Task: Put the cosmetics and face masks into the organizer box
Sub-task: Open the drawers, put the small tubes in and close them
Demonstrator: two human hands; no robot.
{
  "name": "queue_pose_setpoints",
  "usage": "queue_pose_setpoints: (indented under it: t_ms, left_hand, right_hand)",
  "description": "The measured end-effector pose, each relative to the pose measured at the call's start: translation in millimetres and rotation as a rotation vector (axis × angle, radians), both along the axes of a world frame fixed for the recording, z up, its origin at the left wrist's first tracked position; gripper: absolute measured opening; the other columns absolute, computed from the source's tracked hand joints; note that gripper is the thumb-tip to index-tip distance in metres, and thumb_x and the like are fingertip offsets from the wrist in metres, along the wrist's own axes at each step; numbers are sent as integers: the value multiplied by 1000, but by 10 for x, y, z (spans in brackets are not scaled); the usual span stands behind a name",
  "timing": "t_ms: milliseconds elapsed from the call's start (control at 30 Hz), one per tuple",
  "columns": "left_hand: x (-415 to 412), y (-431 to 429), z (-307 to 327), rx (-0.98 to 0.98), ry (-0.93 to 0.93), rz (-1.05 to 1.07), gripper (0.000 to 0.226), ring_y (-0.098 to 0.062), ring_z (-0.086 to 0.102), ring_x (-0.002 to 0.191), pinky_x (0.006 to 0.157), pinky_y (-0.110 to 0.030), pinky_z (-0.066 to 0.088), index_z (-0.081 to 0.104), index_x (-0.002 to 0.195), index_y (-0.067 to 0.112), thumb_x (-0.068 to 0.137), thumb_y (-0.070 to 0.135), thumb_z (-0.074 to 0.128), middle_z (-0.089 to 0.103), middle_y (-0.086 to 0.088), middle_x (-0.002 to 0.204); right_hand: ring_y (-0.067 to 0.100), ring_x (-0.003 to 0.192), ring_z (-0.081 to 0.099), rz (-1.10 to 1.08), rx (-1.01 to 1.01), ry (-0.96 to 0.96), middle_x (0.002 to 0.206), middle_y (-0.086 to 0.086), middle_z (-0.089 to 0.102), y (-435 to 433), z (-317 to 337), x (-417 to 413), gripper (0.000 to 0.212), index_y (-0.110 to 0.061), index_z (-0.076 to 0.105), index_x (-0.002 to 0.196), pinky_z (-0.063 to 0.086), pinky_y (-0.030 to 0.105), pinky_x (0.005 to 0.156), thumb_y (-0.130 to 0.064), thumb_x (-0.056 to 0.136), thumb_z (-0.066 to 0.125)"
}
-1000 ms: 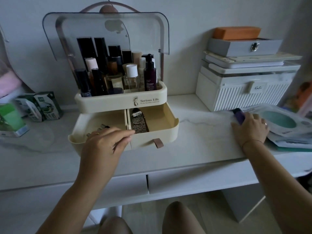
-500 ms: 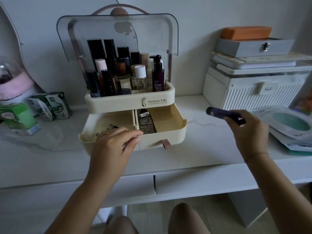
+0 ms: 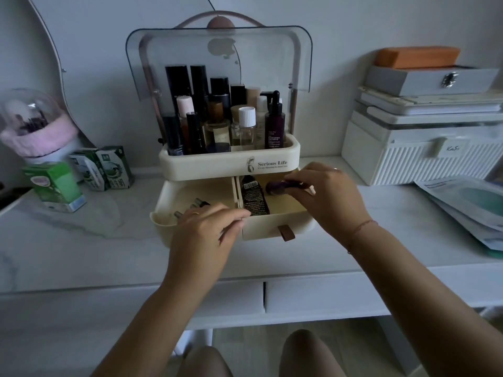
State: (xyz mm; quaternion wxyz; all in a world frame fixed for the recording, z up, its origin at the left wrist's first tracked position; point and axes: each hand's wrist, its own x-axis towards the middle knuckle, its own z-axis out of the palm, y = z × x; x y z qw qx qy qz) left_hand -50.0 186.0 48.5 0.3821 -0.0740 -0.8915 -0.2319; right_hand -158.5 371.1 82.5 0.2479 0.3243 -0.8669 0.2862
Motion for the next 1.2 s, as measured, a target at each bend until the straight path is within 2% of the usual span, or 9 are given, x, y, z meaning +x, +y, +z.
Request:
queue_pose_setpoints:
  t_ms: [133,267,367,500,633,700,800,933,1200]
  left_hand:
    - [-8,5,-30,-30,48,27,17,-17,62,76,71,-39,52,74,97,12,81,15,68,70,2,84]
    - [13,-67,-163,3,137,223,50,-26,48,120,99,-45,41,62,120,8,76,31,71,57,-12,125]
    - [113,-210,-295,315,107,299,88,-16,17,140,112,-29,25,34,142,15,68,46,70,24,-12,151]
    - [168,-392,-467,766,-102,154,109,-11,23,142,112,-36,28,4,147,39,63,58,70,17,4,157]
    - [94,-480,-521,833,-76,117,103,3,59,102,81,-19,52,15,146,27,65,50,75,51,0,135]
    - [47,-515,-520,835,-73,106,94,8,61,90,68,-10,51,28,141,29,64,55,74,59,9,117]
    - [-57,-589,-469,828,-116,103,84,11,57,99,71,-6,45,34,137,34,66,66,66,58,20,115]
    - [-282,-708,-421,784,-152,93,57,-5,57,109,84,-21,43,41,133,28,83,46,63,60,11,120]
    - [-459,-832,-412,726,-156,129,49,-11,58,108,81,-22,45,43,129,24,86,39,60,61,4,121]
  right_hand:
    - [18,90,56,35,48,-19,101,-1,68,41,-58,-21,23,-24,74,100,43,29,76,-36,87,60]
    - [14,105,53,38,-102,-105,116,-4,60,148,-176,39,34,-24,71,104,45,29,85,-45,84,53]
    - [4,120,42,57,-240,-264,133,-15,43,270,-333,95,58,-32,53,127,40,20,92,-58,75,57]
    - [3,129,40,190,-370,-575,142,-13,39,262,-592,166,91,-24,27,146,36,25,107,-46,68,70]
    - [9,112,59,347,-495,-637,118,-6,62,132,-711,142,65,-15,44,132,50,32,97,-30,74,71]
    - [8,105,61,337,-528,-622,112,-7,64,83,-728,89,57,-18,49,126,51,28,89,-34,76,69]
    - [9,108,60,292,-548,-609,114,-7,64,-2,-739,-44,59,-20,49,127,49,28,91,-40,76,68]
    - [12,114,56,239,-538,-612,119,-3,62,-120,-722,-285,57,-25,48,128,45,35,102,-46,78,65]
    - [-16,101,52,156,-533,-564,108,-26,59,-305,-733,-568,35,-40,47,120,39,1,75,-33,88,60]
